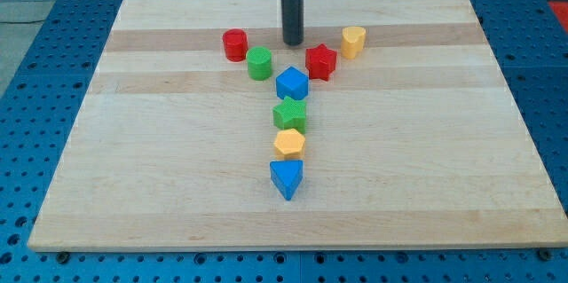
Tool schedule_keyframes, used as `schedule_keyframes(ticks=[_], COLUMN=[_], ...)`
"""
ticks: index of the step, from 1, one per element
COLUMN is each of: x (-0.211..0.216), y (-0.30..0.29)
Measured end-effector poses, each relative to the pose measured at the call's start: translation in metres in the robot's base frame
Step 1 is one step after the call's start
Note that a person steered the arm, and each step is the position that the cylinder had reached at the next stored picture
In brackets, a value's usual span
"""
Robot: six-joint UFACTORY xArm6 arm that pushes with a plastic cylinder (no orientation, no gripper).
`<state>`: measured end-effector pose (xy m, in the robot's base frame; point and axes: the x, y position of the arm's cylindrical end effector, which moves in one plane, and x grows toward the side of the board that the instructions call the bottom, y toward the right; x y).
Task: Push the heart to the top right of the red star
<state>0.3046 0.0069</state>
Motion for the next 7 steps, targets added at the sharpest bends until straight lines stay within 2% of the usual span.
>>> schedule_keyframes(ticks=[1, 5, 7], x=[0.014, 0.013, 0.013], y=[0.029, 0.118, 0.119])
